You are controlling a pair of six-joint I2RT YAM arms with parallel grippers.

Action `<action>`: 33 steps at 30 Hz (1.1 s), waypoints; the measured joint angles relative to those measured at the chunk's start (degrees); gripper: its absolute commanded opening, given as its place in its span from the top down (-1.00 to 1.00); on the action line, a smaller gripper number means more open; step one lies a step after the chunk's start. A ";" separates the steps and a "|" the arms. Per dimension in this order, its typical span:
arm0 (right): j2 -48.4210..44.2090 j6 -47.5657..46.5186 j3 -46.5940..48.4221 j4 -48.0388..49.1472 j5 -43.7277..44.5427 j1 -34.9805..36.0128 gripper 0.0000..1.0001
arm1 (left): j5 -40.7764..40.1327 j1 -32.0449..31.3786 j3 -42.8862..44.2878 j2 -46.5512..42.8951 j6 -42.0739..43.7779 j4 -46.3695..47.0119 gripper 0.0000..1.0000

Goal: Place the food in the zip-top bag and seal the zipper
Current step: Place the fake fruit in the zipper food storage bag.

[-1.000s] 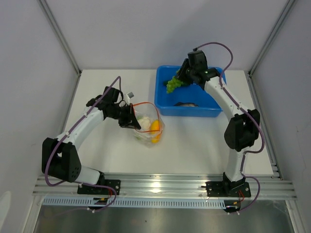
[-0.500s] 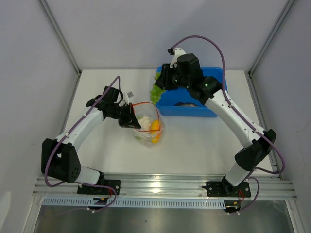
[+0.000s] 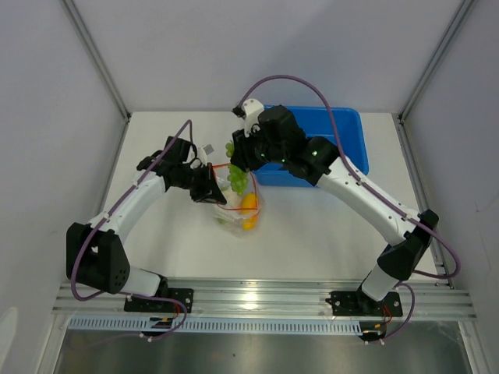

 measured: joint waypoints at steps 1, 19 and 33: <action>0.26 -0.37 0.00 -0.15 0.15 0.68 1.00 | 0.00 0.00 0.00 0.00 -0.02 0.00 0.99; 9.42 -5.20 0.76 -8.68 3.39 3.52 0.47 | -0.02 0.00 0.39 -0.79 -0.48 -0.55 0.99; 10.84 -4.02 0.90 -9.27 4.72 3.74 -0.59 | -0.09 0.02 0.39 -1.20 -0.48 -0.90 0.99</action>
